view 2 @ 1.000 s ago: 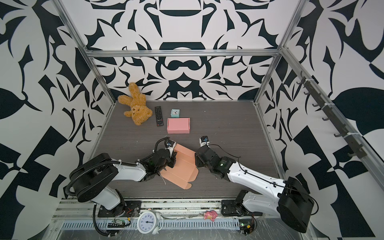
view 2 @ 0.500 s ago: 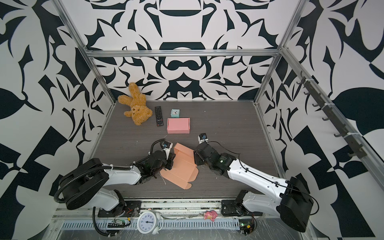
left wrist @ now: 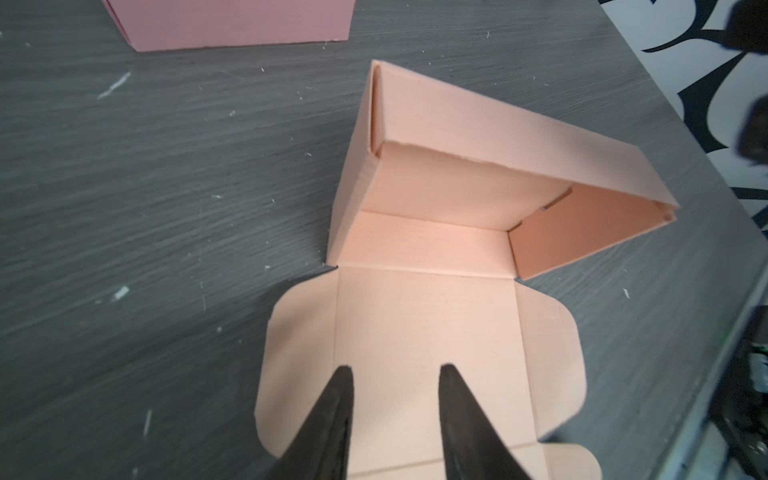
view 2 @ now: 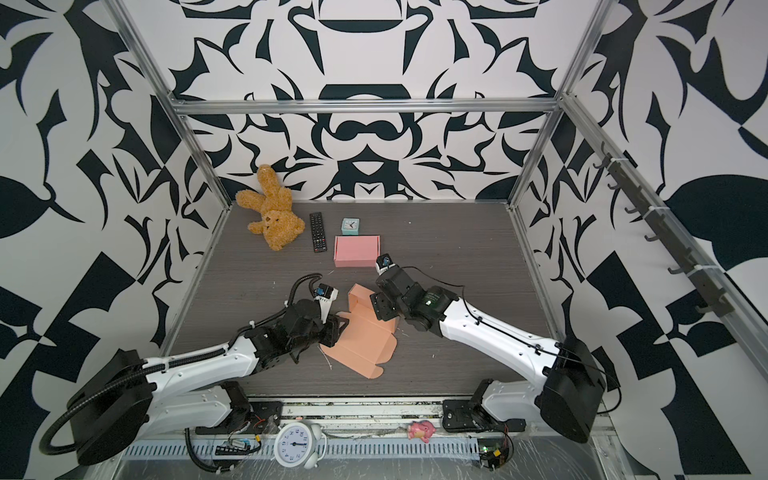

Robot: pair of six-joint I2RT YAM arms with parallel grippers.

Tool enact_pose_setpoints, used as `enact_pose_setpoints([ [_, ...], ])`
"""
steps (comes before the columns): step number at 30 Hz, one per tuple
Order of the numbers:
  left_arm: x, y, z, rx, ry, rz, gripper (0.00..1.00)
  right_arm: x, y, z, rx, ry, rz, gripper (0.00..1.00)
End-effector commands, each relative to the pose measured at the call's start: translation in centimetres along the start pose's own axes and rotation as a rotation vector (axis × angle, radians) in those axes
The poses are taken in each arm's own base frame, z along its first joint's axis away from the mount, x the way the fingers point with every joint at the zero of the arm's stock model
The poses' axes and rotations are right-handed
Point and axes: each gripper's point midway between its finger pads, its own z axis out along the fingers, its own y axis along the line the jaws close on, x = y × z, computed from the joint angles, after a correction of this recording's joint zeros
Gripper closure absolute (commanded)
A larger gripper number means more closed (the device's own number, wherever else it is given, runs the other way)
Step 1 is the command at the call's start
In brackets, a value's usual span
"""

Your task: Fold the paper box

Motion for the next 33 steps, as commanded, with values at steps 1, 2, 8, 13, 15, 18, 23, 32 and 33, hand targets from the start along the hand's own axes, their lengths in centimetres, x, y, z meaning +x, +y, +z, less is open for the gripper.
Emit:
enact_pose_setpoints([
  [1,1.8,-0.6,-1.0,0.029,0.105,-0.052,0.58,-0.8,0.6,-0.6,-0.013,0.018,-0.077,0.24],
  [2,1.9,-0.8,-1.2,0.039,0.113,-0.056,0.57,-0.9,0.7,-0.5,-0.013,0.022,-0.086,0.23],
  [8,2.4,-1.0,-1.8,0.049,0.149,-0.084,0.46,-1.1,1.1,0.4,-0.001,0.071,-0.131,0.22],
  [13,2.4,0.2,-2.5,0.009,0.113,-0.103,0.20,-0.8,2.9,1.1,-0.056,0.102,-0.169,0.21],
  [15,2.3,0.0,-2.7,0.029,0.107,-0.115,0.14,-0.6,3.0,1.6,-0.048,0.121,-0.183,0.20],
  [18,2.2,-0.4,-2.9,0.045,0.111,-0.121,0.03,-0.5,3.0,2.2,-0.037,0.130,-0.191,0.20],
  [23,1.5,-1.1,-3.1,0.074,0.103,-0.125,0.01,-0.7,3.0,3.1,-0.024,0.122,-0.187,0.20],
  [32,0.3,-1.3,-4.0,0.075,0.058,-0.114,0.01,-0.8,2.8,5.0,0.019,0.149,-0.219,0.20],
  [33,0.2,-1.3,-4.1,0.074,0.053,-0.112,0.01,-0.7,2.8,5.2,0.020,0.153,-0.222,0.20],
])
